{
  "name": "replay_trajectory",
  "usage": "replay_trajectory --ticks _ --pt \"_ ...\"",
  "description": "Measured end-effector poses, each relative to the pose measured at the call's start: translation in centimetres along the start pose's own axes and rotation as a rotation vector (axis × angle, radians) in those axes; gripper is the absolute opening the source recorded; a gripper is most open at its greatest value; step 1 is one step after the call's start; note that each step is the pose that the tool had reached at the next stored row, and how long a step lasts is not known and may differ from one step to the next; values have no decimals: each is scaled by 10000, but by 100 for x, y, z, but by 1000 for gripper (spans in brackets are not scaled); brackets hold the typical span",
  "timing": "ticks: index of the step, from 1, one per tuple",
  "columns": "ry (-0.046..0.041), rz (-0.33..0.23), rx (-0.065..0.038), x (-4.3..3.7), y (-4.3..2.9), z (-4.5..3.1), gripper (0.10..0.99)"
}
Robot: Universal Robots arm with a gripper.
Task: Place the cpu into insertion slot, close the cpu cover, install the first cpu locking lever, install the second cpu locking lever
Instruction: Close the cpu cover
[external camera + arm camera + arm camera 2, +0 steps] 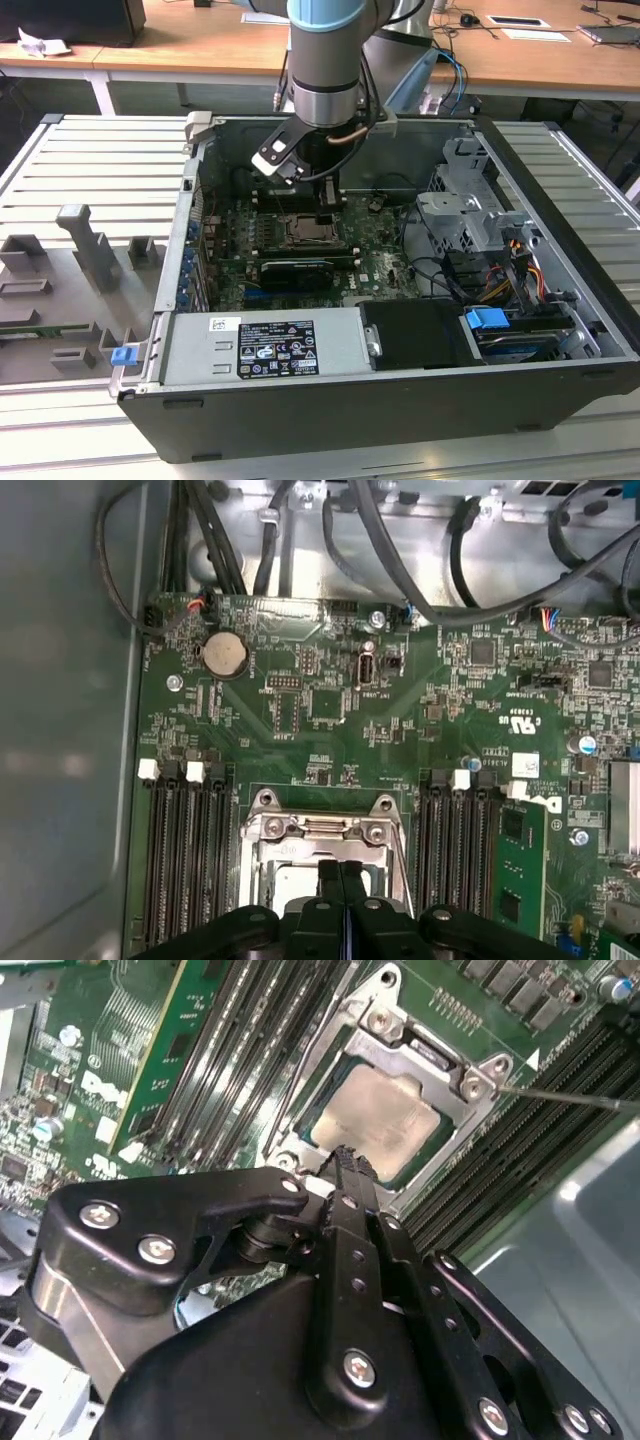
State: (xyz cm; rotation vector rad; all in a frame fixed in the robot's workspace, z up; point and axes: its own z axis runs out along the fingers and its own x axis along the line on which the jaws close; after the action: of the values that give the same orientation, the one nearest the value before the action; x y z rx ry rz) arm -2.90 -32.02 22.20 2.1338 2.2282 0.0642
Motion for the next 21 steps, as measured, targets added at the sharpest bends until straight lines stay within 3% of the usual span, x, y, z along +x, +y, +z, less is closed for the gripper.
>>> replay_trajectory --ticks 11,16,21 --pt "-1 -1 0 7 -151 18 106" --pt "3 -40 0 9 -202 70 106" --pt "6 -45 -1 20 -306 88 106"
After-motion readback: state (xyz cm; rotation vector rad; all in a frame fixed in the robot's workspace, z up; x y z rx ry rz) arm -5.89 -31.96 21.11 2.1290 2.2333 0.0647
